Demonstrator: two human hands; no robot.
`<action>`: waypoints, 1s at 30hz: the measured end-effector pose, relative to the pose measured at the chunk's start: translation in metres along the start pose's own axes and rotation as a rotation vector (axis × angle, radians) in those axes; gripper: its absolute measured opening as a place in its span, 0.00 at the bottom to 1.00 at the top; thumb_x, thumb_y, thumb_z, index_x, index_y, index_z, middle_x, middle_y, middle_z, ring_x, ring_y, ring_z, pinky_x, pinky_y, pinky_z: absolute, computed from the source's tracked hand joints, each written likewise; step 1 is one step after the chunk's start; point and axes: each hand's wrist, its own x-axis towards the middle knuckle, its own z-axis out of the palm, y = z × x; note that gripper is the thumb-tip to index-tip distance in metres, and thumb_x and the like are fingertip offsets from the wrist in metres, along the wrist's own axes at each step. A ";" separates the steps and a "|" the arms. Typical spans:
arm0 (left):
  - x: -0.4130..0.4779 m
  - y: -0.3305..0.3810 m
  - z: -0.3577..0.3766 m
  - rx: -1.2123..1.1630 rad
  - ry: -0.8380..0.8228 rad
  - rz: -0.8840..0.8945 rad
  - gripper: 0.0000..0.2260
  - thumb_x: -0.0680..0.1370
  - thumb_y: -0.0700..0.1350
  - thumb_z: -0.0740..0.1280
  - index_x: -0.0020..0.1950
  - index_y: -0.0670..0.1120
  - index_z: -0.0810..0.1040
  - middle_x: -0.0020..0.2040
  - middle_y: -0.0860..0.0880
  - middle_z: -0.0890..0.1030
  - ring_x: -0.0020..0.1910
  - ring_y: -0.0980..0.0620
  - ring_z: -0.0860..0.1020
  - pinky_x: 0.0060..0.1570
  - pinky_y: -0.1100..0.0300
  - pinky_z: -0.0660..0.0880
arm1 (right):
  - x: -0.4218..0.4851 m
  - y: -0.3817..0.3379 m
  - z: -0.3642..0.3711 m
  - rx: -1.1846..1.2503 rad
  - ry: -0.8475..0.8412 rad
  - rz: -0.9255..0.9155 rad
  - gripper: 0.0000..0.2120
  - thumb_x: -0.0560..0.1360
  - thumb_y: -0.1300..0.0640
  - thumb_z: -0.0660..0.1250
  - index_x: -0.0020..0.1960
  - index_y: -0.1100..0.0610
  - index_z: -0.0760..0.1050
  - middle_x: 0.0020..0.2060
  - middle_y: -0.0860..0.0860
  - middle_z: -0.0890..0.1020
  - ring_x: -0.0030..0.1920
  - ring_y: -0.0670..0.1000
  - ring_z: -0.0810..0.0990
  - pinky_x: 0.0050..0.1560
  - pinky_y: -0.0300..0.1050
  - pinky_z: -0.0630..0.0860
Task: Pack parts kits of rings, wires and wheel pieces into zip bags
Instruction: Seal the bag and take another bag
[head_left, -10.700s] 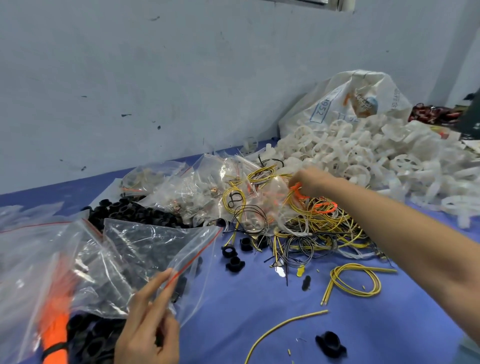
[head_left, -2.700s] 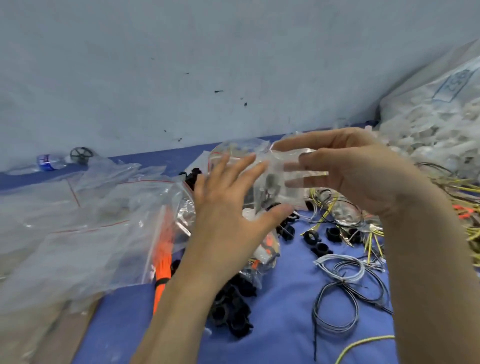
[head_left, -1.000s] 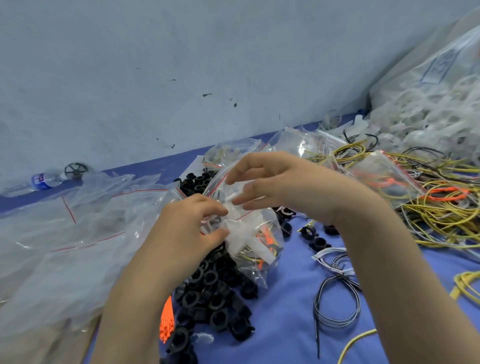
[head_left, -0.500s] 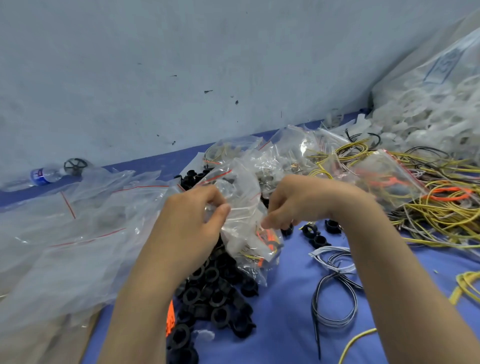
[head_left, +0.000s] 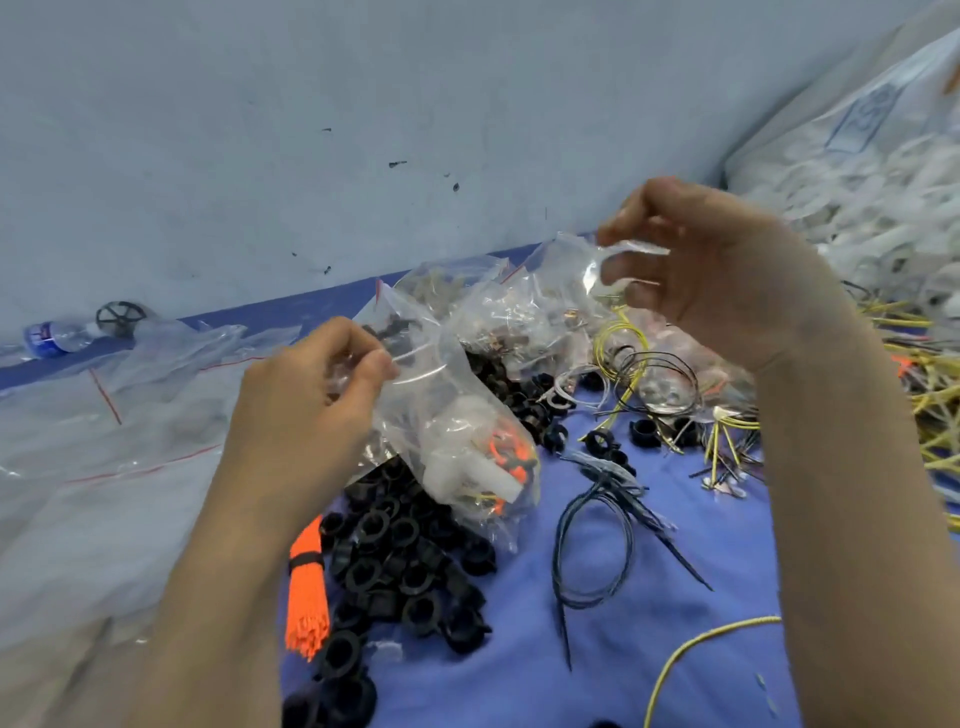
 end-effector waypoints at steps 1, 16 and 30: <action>0.000 0.000 -0.001 -0.040 0.031 -0.010 0.07 0.78 0.44 0.66 0.39 0.50 0.77 0.41 0.56 0.83 0.40 0.64 0.77 0.37 0.76 0.67 | -0.003 -0.006 -0.004 -0.040 0.061 -0.026 0.11 0.69 0.51 0.63 0.32 0.52 0.80 0.35 0.48 0.83 0.28 0.46 0.77 0.27 0.34 0.68; -0.006 0.025 0.007 -0.327 -0.047 0.374 0.04 0.80 0.46 0.60 0.48 0.51 0.74 0.46 0.53 0.77 0.48 0.59 0.75 0.49 0.68 0.69 | 0.008 0.019 0.034 -0.637 -0.127 -0.198 0.21 0.70 0.64 0.61 0.53 0.42 0.79 0.69 0.38 0.67 0.72 0.34 0.58 0.65 0.39 0.61; -0.001 0.013 0.000 -0.488 -0.019 0.056 0.08 0.72 0.45 0.74 0.35 0.55 0.80 0.57 0.57 0.77 0.57 0.59 0.79 0.50 0.72 0.73 | 0.014 0.028 0.001 -0.801 0.175 -0.227 0.13 0.68 0.73 0.66 0.38 0.55 0.72 0.33 0.43 0.79 0.34 0.37 0.77 0.42 0.32 0.73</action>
